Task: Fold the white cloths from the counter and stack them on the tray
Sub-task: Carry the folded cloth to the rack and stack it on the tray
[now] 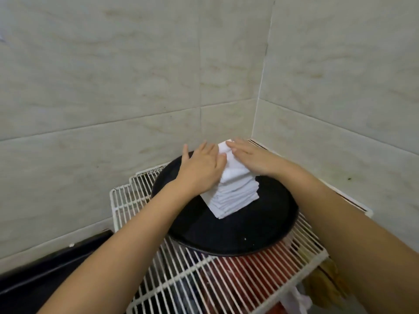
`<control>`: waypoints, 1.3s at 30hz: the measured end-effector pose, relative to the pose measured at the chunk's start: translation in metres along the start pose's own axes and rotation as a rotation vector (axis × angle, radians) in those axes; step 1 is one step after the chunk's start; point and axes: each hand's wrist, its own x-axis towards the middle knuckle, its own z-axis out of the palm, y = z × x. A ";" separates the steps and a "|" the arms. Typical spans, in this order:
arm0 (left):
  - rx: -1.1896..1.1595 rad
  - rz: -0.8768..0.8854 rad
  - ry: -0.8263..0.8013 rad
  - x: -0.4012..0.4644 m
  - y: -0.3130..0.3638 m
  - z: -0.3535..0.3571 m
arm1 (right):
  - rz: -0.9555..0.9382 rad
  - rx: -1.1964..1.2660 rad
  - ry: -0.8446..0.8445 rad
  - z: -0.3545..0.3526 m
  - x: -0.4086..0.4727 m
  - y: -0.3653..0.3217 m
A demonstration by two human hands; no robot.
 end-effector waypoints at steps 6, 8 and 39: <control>-0.060 -0.213 -0.129 0.008 -0.008 0.002 | -0.038 0.195 -0.139 0.009 0.011 0.015; -0.219 -0.210 -0.056 0.009 -0.004 0.001 | -0.040 0.260 -0.171 0.002 0.011 0.020; -1.615 -0.859 0.278 -0.034 0.044 0.056 | 0.209 1.175 -0.354 0.032 -0.001 0.073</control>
